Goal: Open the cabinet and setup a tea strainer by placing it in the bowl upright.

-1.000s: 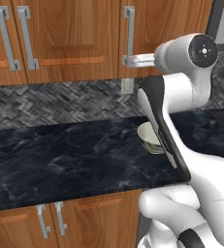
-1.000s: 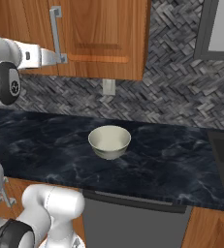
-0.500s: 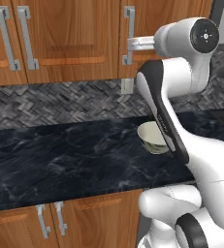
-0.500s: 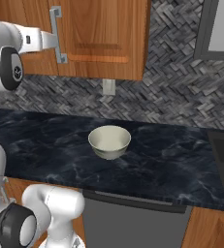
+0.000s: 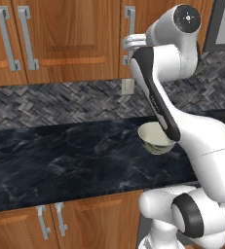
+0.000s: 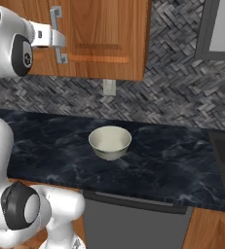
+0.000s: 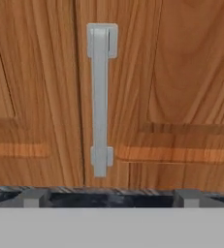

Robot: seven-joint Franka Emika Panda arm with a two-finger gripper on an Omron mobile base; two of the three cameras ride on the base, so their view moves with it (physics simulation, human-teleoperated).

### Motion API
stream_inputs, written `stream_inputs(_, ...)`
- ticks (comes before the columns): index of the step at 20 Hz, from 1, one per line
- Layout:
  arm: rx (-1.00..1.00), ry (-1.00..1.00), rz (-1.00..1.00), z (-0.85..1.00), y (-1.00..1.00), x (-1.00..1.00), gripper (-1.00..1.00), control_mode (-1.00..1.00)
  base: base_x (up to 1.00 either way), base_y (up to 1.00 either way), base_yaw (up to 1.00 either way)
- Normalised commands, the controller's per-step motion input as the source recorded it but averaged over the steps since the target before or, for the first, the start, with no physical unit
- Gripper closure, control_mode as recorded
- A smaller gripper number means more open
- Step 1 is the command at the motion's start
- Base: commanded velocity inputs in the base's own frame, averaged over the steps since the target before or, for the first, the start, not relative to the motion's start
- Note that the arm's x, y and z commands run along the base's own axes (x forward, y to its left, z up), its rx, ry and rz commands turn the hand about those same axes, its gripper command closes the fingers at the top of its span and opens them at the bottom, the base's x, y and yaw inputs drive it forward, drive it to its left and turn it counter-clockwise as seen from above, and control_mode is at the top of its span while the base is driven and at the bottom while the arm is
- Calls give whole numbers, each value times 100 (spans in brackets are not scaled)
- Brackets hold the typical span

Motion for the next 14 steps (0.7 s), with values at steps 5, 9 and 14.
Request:
stream_inputs(5,0,4,-7,-8,0,52,-100,-100,0,0,0)
stream_inputs(9,0,1,-6,-3,6,43,-100,-100,0,0,0)
stream_inputs(14,0,0,-3,0,14,38,-100,-100,0,0,0)
